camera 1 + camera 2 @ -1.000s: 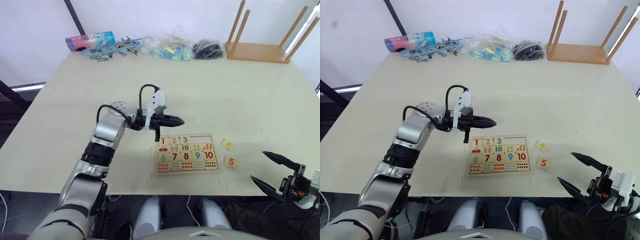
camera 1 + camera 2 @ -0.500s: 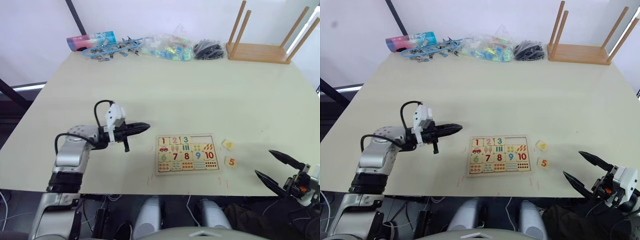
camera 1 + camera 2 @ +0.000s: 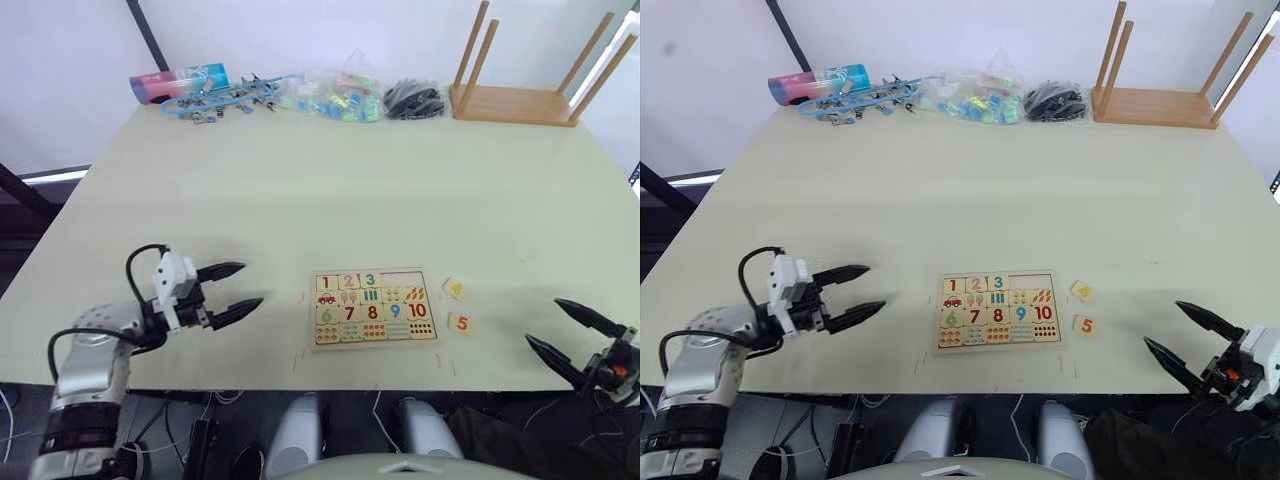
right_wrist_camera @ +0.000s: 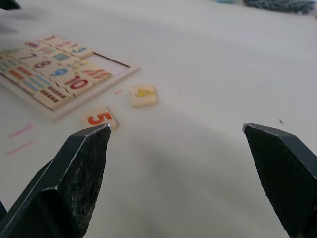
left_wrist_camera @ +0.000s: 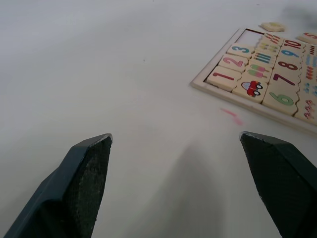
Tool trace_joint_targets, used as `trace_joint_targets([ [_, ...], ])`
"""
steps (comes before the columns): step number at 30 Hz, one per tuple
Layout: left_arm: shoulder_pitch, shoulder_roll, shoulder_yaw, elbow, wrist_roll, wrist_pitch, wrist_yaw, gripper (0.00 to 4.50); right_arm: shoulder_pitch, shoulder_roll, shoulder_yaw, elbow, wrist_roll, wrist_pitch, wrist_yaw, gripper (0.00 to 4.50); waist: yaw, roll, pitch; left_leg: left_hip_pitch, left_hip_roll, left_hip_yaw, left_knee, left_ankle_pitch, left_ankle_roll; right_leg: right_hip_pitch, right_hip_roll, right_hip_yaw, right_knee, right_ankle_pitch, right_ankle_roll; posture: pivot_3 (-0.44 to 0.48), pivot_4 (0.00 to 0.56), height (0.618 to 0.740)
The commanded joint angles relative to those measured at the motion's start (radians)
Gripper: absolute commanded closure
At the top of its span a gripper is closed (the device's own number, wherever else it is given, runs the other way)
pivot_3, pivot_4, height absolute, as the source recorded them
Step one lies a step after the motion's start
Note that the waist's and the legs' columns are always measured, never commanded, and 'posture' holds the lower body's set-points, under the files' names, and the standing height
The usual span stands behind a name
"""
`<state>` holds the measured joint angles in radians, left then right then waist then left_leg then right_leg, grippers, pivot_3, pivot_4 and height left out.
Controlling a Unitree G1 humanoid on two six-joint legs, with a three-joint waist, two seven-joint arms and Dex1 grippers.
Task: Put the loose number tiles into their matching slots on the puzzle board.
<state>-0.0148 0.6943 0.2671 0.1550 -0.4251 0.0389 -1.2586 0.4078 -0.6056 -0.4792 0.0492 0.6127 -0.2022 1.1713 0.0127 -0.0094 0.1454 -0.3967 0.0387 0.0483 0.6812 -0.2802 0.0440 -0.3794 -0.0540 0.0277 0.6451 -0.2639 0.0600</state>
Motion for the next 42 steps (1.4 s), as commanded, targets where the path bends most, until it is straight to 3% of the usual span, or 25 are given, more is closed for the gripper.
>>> trace_joint_targets([
  [1, 0.024, 0.018, 0.044, -0.012, -0.033, -0.027, -0.009, 0.09, 0.000, -0.019, -0.045, 0.022, 0.011, -0.015, 0.026, 0.00, 0.001, 0.000, 0.000, 0.000, 0.000, 0.000, 0.000, 0.000, 0.000, 0.000, 0.000, 0.000, 0.000, 0.000, 0.000, 0.000, 0.150, 0.737],
  [15, 0.020, 0.030, 0.037, 0.001, -0.039, -0.043, -0.021, 0.09, -0.024, -0.029, -0.055, 0.089, 0.013, -0.067, 0.123, 0.00, 0.000, 0.000, 0.000, 0.000, 0.000, 0.000, 0.000, 0.000, 0.000, 0.000, -0.001, 0.000, 0.000, 0.000, 0.000, 0.000, 0.150, 0.737],
  [42, -0.004, 0.047, 0.015, 0.010, -0.043, -0.049, -0.070, 0.09, 0.000, -0.008, -0.052, 0.080, 0.029, -0.091, 0.154, 0.00, 0.000, 0.000, 0.000, 0.000, 0.000, 0.000, 0.000, 0.000, 0.000, 0.000, -0.008, -0.001, 0.000, 0.000, 0.000, 0.000, 0.150, 0.737],
])
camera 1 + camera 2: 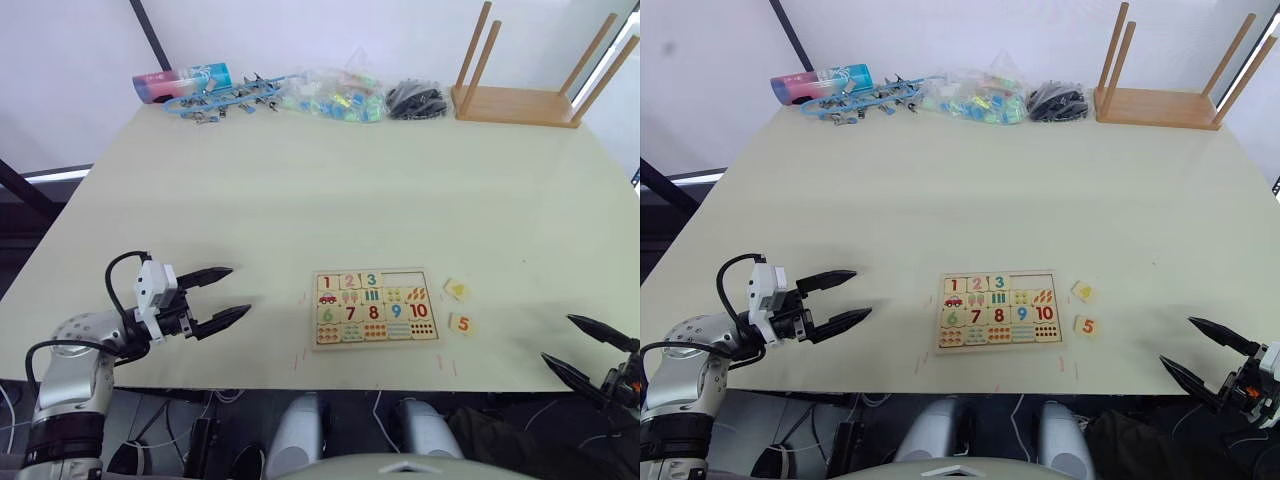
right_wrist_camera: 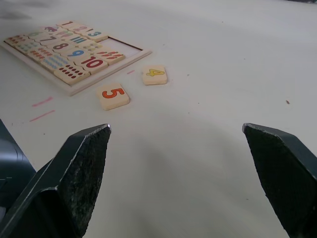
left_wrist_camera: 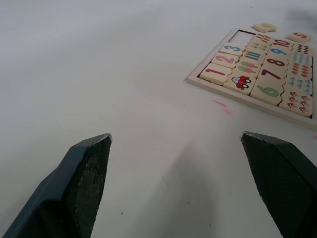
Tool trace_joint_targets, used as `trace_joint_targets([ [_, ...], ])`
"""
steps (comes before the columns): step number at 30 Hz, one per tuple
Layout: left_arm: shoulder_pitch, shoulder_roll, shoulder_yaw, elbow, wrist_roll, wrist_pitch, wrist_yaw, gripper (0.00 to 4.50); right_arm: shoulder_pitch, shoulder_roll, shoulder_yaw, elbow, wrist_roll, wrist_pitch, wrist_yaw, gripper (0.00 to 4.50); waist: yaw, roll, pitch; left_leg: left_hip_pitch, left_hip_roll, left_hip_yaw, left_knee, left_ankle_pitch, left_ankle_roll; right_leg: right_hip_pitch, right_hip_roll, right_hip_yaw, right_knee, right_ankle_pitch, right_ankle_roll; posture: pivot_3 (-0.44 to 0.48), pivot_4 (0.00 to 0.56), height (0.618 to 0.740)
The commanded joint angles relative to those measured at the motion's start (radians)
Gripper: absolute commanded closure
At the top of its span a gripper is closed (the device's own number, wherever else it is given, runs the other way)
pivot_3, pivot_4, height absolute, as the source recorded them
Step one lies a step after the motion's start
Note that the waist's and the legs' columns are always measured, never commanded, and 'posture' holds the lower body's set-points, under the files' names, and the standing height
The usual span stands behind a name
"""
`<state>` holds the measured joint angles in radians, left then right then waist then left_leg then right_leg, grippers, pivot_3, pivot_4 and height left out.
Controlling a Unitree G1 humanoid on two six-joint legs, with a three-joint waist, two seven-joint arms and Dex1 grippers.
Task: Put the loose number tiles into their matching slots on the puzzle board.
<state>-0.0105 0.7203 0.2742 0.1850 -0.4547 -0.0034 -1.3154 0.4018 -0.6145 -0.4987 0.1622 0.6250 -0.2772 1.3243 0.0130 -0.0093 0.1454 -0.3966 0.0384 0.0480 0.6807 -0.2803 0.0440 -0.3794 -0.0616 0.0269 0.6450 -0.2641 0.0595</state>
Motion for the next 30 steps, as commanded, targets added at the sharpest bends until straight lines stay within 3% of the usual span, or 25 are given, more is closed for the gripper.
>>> trace_joint_targets([
  [1, -0.012, 0.022, 0.007, -0.018, -0.014, -0.006, -0.014, 0.09, 0.007, 0.003, -0.031, -0.035, 0.016, -0.018, -0.001, 0.00, 0.000, 0.000, 0.000, 0.000, 0.000, 0.000, 0.000, 0.000, 0.000, 0.000, 0.000, 0.000, 0.000, 0.000, 0.000, 0.000, 0.150, 0.737],
  [10, -0.029, 0.025, 0.002, -0.012, -0.015, 0.002, -0.025, 0.09, 0.005, 0.005, -0.026, -0.041, 0.009, -0.016, -0.007, 0.00, -0.001, 0.000, 0.000, 0.000, 0.000, 0.000, 0.000, 0.000, 0.000, 0.000, 0.000, 0.000, 0.000, 0.000, 0.000, 0.000, 0.150, 0.737],
  [19, -0.070, 0.016, -0.027, -0.043, -0.015, -0.021, -0.055, 0.09, -0.026, 0.022, 0.002, -0.133, -0.027, 0.017, -0.129, 0.00, 0.000, 0.000, 0.000, 0.000, 0.000, 0.000, 0.000, 0.000, 0.000, 0.000, -0.001, 0.000, 0.000, 0.000, 0.000, 0.000, 0.150, 0.737],
  [30, -0.214, 0.020, -0.115, -0.017, -0.041, -0.009, -0.203, 0.09, -0.108, -0.040, 0.094, -0.260, -0.095, 0.195, -0.252, 0.00, -0.001, 0.000, 0.000, 0.000, -0.001, 0.000, -0.001, 0.000, 0.000, 0.000, 0.000, -0.001, 0.000, 0.000, 0.000, 0.000, 0.150, 0.737],
])
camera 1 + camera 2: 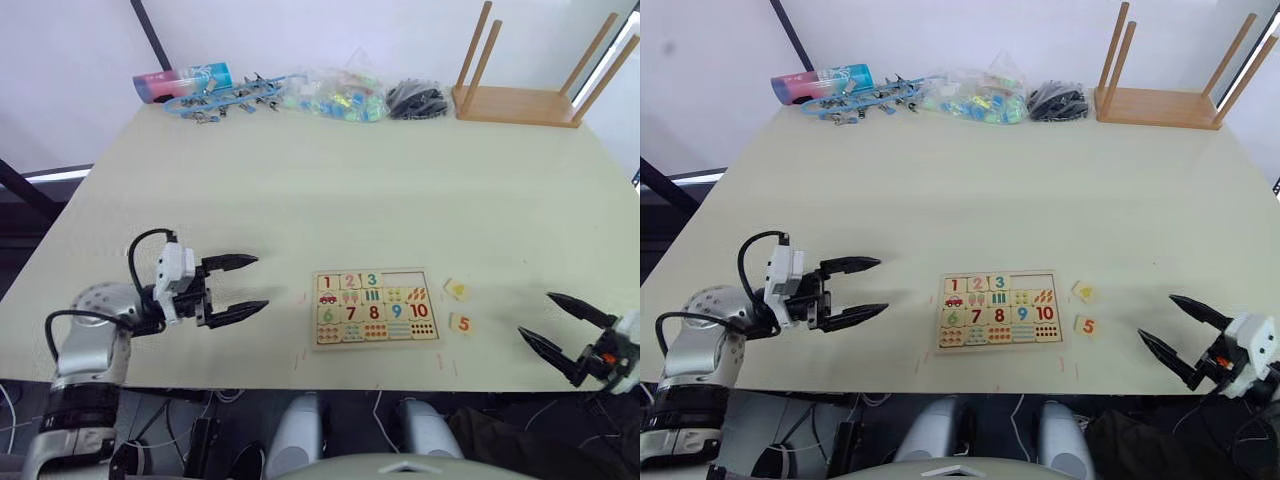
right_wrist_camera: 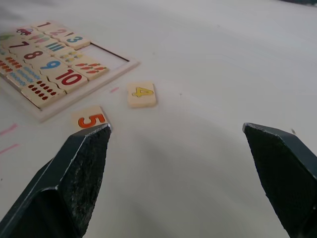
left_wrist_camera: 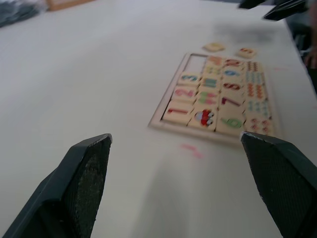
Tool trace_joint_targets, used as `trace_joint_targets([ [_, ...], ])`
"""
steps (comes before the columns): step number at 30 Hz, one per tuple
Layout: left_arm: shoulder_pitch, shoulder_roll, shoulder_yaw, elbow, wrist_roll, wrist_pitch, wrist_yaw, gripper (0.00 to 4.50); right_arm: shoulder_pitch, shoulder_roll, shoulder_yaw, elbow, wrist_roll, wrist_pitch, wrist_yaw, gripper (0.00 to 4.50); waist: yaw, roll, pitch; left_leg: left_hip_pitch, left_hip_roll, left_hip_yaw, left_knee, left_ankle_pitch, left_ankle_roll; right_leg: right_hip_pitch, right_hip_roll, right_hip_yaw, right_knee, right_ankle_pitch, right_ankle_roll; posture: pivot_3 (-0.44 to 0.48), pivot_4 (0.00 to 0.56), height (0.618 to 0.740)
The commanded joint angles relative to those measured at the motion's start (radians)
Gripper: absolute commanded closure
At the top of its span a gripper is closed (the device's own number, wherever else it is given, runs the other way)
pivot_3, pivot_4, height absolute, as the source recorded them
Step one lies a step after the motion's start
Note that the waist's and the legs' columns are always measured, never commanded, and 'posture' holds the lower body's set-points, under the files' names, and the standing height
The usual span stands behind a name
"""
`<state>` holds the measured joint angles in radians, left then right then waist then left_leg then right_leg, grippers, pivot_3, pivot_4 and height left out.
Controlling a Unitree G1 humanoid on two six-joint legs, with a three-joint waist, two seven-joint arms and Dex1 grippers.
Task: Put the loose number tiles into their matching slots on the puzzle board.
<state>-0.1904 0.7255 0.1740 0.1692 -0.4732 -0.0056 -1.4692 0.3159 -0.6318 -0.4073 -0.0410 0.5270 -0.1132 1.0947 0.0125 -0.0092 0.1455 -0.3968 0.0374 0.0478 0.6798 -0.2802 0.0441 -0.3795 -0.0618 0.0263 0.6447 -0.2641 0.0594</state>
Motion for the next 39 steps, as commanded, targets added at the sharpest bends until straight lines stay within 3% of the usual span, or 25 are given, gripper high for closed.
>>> trace_joint_targets([
  [1, -0.045, 0.017, -0.023, 0.006, -0.024, -0.009, -0.072, 0.09, -0.033, -0.027, 0.013, -0.069, -0.008, 0.044, -0.033, 0.00, 0.000, 0.000, 0.000, 0.000, 0.000, 0.000, 0.000, 0.000, 0.000, 0.000, 0.004, 0.000, 0.000, 0.000, 0.000, 0.000, 0.150, 0.737],
  [6, -0.083, 0.035, -0.055, 0.020, -0.076, -0.002, -0.143, 0.09, -0.085, -0.047, 0.083, -0.142, -0.061, 0.123, -0.092, 0.00, 0.000, 0.000, 0.000, -0.001, 0.000, 0.000, 0.000, 0.000, 0.000, 0.000, 0.009, 0.000, -0.001, 0.002, 0.003, 0.000, 0.150, 0.737],
  [18, -0.106, 0.110, -0.135, 0.025, -0.162, -0.035, -0.145, 0.09, -0.205, -0.141, 0.240, -0.273, -0.181, 0.453, -0.245, 0.00, 0.001, 0.000, 0.000, -0.001, 0.000, 0.000, 0.000, 0.000, 0.000, -0.001, 0.009, 0.001, -0.001, 0.002, 0.004, 0.000, 0.150, 0.737],
  [27, -0.092, 0.124, -0.140, 0.000, -0.184, -0.035, -0.145, 0.09, -0.307, -0.140, 0.320, -0.303, -0.195, 0.670, -0.313, 0.00, 0.000, 0.000, 0.000, -0.002, 0.000, 0.000, 0.000, 0.000, 0.000, -0.002, 0.010, 0.001, -0.001, 0.002, 0.004, 0.000, 0.150, 0.737],
  [39, -0.092, 0.117, -0.135, -0.001, -0.181, -0.034, -0.145, 0.09, -0.341, -0.113, 0.373, -0.254, -0.238, 0.646, -0.328, 0.00, 0.001, -0.001, 0.001, -0.003, 0.000, 0.000, 0.000, 0.000, 0.000, -0.002, 0.010, 0.001, -0.001, 0.002, 0.004, 0.000, 0.150, 0.737],
])
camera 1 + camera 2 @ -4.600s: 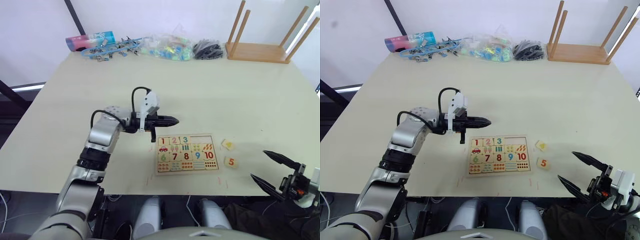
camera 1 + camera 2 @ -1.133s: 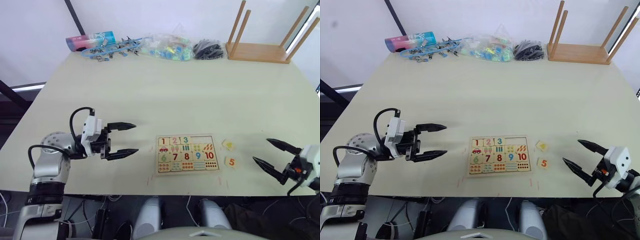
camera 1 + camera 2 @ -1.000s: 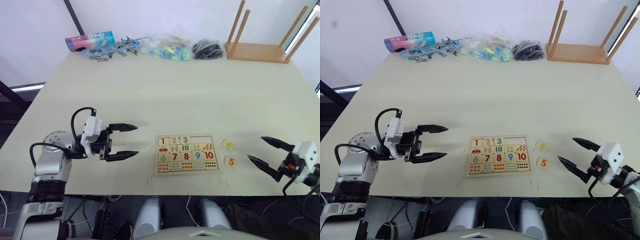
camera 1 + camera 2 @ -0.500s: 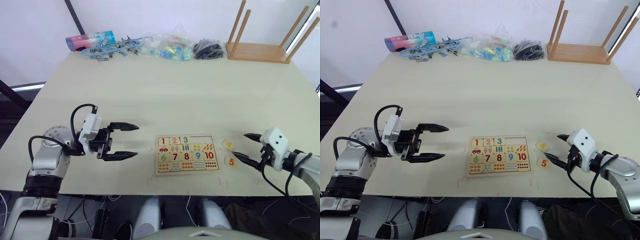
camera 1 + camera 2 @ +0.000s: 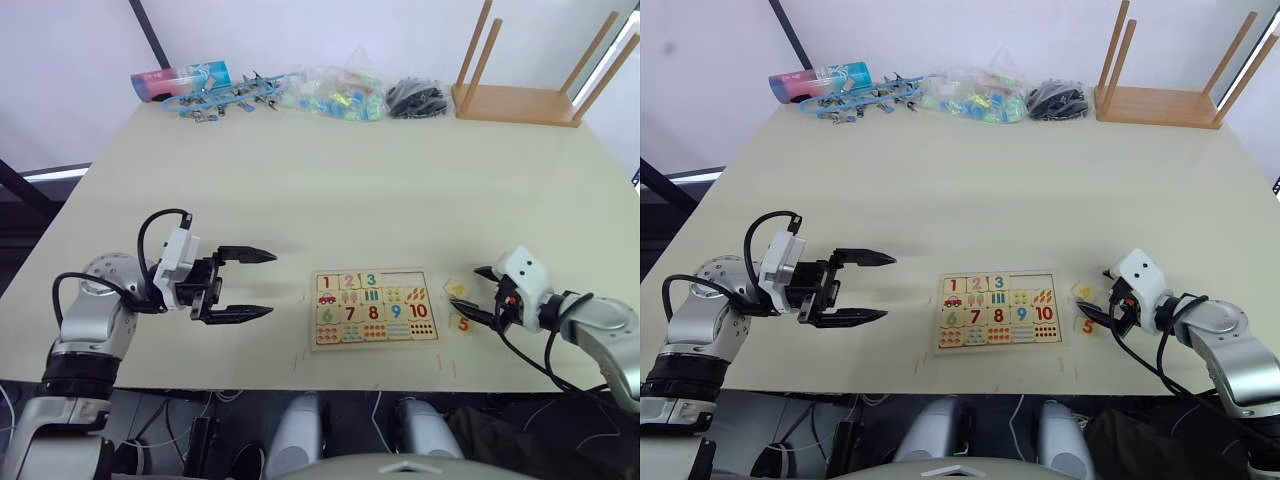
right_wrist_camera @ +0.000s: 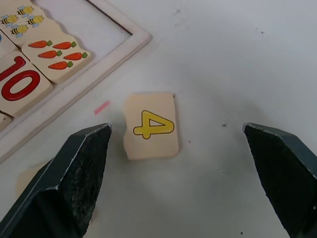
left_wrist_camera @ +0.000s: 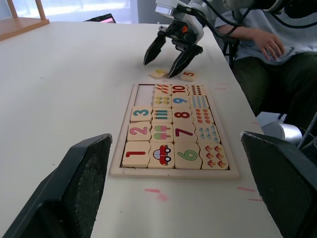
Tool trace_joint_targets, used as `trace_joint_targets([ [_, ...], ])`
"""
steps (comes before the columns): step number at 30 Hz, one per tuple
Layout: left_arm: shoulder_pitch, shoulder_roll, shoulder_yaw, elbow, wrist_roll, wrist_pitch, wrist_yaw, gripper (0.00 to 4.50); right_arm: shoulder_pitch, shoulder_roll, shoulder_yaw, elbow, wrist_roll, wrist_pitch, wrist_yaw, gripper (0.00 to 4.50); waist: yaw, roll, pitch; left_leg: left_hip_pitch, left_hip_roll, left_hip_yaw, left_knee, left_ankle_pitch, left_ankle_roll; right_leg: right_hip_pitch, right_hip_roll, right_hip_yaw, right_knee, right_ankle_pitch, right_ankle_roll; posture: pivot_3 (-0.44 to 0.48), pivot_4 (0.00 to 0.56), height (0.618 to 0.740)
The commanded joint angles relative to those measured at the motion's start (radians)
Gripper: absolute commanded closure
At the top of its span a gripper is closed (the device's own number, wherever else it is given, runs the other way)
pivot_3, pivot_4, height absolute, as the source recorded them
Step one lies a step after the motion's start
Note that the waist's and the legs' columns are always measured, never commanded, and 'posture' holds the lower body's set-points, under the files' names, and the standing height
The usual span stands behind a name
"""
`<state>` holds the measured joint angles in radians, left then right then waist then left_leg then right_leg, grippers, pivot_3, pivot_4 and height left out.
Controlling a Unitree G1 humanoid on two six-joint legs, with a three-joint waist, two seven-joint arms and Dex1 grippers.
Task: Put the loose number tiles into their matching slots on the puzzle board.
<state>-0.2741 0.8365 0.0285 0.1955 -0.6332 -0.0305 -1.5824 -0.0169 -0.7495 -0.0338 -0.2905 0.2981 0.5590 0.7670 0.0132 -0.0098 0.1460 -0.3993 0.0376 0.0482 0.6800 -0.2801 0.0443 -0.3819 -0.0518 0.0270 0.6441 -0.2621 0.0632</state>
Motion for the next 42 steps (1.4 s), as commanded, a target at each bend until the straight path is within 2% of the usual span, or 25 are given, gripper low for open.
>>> trace_joint_targets([
  [1, -0.009, 0.005, 0.010, -0.026, -0.021, -0.010, -0.032, 0.09, -0.009, 0.008, 0.003, 0.001, -0.013, -0.030, -0.003, 0.00, 0.000, 0.000, 0.000, 0.000, 0.000, 0.000, 0.000, 0.000, 0.000, 0.000, 0.000, 0.000, 0.000, 0.000, 0.000, 0.000, 0.150, 0.737],
  [6, -0.010, 0.004, 0.009, -0.024, -0.023, -0.013, -0.032, 0.09, 0.009, 0.022, 0.004, 0.019, 0.003, -0.021, 0.010, 0.00, -0.001, 0.000, 0.000, 0.000, 0.000, 0.000, 0.000, 0.000, 0.000, 0.000, 0.001, 0.000, 0.000, 0.000, 0.000, 0.000, 0.150, 0.737],
  [9, -0.011, 0.003, 0.009, -0.016, -0.020, -0.022, -0.032, 0.00, 0.028, 0.016, 0.007, 0.035, 0.000, -0.032, 0.027, 0.78, -0.001, -0.001, 0.000, 0.000, 0.000, 0.000, 0.000, 0.000, 0.000, 0.000, 0.001, 0.000, 0.000, 0.000, 0.000, 0.000, 0.150, 0.737],
  [10, -0.010, 0.004, 0.009, -0.015, -0.020, -0.024, -0.032, 0.00, 0.033, 0.015, 0.008, 0.040, -0.006, -0.043, 0.029, 1.17, -0.001, -0.001, 0.000, 0.000, 0.000, 0.000, 0.000, 0.000, 0.000, 0.000, 0.001, 0.000, 0.000, 0.000, 0.000, 0.000, 0.150, 0.737],
  [15, -0.007, 0.004, 0.010, -0.014, -0.020, -0.029, -0.032, 0.00, 0.039, 0.017, 0.013, 0.064, -0.026, -0.078, 0.023, 3.59, 0.000, -0.002, -0.001, 0.000, 0.000, 0.000, 0.000, 0.000, 0.000, 0.000, 0.001, 0.000, 0.000, 0.000, 0.000, 0.000, 0.150, 0.737],
  [23, 0.003, 0.003, 0.015, -0.015, -0.023, -0.036, -0.032, 0.00, 0.024, 0.018, 0.002, 0.064, -0.014, -0.099, 0.030, 3.63, 0.000, -0.002, -0.001, 0.000, 0.001, 0.000, 0.000, 0.000, 0.000, 0.000, 0.001, 0.000, 0.000, 0.000, 0.000, 0.000, 0.150, 0.737],
  [28, 0.004, -0.006, 0.028, -0.001, -0.016, -0.037, -0.032, 0.00, -0.024, -0.031, 0.023, 0.047, -0.029, -0.099, 0.070, 3.63, 0.000, -0.002, -0.001, 0.000, 0.000, 0.000, 0.000, 0.000, 0.000, 0.000, 0.001, 0.000, 0.000, 0.000, 0.000, 0.000, 0.150, 0.737],
  [31, 0.009, -0.010, 0.037, 0.002, -0.012, -0.037, -0.032, 0.00, -0.091, -0.051, 0.043, -0.007, 0.017, -0.024, 0.118, 3.63, -0.001, -0.002, 0.000, 0.000, 0.001, 0.000, 0.000, 0.000, 0.000, 0.000, 0.001, 0.000, 0.000, 0.000, 0.000, 0.000, 0.150, 0.737],
  [42, 0.085, -0.037, 0.082, -0.050, -0.005, -0.037, -0.018, 0.00, -0.317, -0.120, 0.202, -0.081, 0.006, 0.120, 0.236, 3.63, 0.000, -0.001, 0.000, 0.000, 0.001, 0.000, 0.000, 0.000, 0.000, -0.001, 0.000, 0.000, 0.000, 0.000, 0.000, 0.000, 0.150, 0.737],
])
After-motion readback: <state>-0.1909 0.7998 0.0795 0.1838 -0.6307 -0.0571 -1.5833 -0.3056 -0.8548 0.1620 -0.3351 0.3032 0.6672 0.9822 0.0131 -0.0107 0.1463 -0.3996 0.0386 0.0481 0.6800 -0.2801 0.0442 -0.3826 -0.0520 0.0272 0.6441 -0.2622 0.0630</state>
